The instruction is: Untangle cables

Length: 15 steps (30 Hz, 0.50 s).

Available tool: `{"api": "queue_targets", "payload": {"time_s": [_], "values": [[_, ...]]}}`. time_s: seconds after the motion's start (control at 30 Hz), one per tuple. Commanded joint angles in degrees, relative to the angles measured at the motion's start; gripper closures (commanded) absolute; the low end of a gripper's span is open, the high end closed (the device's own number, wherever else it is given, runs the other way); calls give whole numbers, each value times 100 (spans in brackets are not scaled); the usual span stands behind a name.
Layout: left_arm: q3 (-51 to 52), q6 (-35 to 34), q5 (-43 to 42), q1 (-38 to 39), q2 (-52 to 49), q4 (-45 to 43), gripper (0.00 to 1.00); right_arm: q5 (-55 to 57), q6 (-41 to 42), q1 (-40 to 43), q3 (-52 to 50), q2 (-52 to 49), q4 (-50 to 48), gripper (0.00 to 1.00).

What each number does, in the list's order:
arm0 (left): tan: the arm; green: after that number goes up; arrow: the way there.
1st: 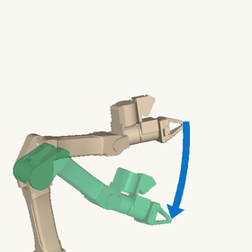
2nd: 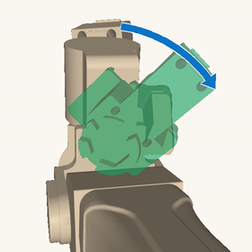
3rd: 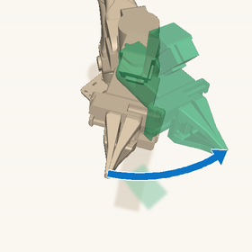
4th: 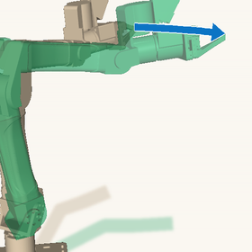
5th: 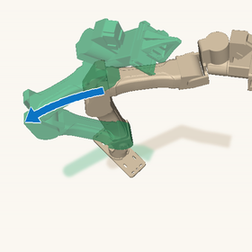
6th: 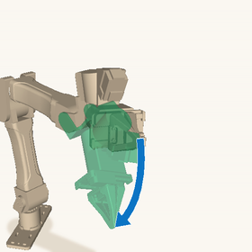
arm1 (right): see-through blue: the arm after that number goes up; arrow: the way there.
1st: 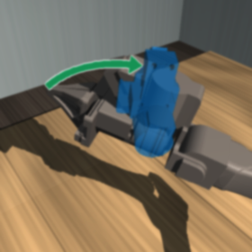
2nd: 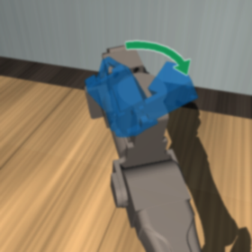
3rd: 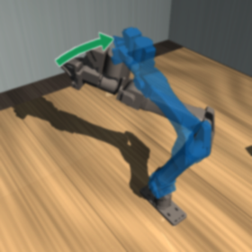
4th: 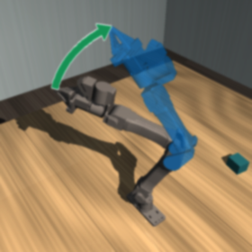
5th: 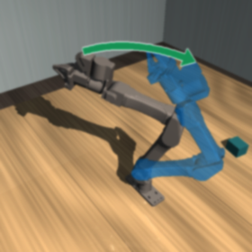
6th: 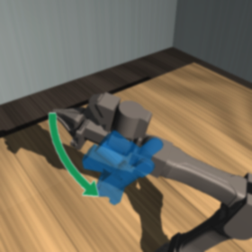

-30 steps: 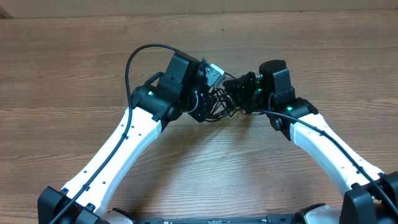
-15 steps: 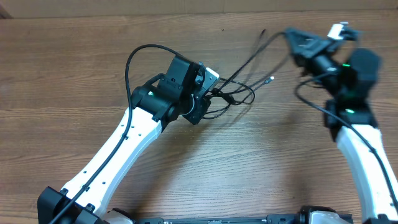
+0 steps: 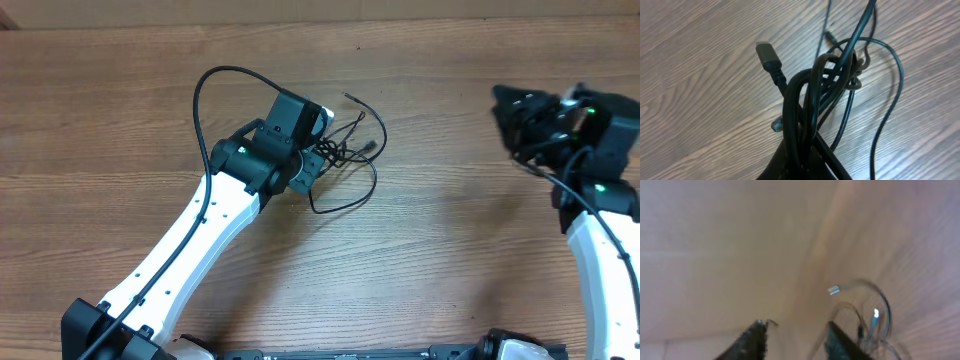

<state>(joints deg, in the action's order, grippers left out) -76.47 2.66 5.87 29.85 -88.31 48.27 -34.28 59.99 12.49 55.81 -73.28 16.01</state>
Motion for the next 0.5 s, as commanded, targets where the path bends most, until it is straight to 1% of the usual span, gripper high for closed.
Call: {"api": "queue_targets", "payload": {"time_s": [0.0,0.03,0.13,0.17,0.27,0.3,0.4,0.43,0.47], "values": [[-48,-138,-494,-20,-39,-212,96,-28,-201,-658,39,-37,437,52],[-48,-136,-629,-20,-39,-289,96,13,-199,-903,35,-98,505,48],[-48,0,-1099,-20,-39,-444,96,413,-46,-1720,17,-426,492,42],[-48,63,-1209,-20,-39,-448,96,470,28,-1864,17,-514,444,41],[-48,317,-1676,-20,-39,-452,96,439,68,-2404,17,-944,-177,40],[-48,400,-1821,-20,-39,-444,96,437,63,-2553,17,-1064,-380,40],[-48,509,-1926,-20,-39,-428,96,450,63,-2857,17,-1248,-592,40],[-48,509,-1926,-20,-39,-433,96,466,63,-2918,17,-1266,-588,44],[-48,509,-1926,-20,-39,-435,96,490,63,-2988,17,-1268,-588,50]]}}
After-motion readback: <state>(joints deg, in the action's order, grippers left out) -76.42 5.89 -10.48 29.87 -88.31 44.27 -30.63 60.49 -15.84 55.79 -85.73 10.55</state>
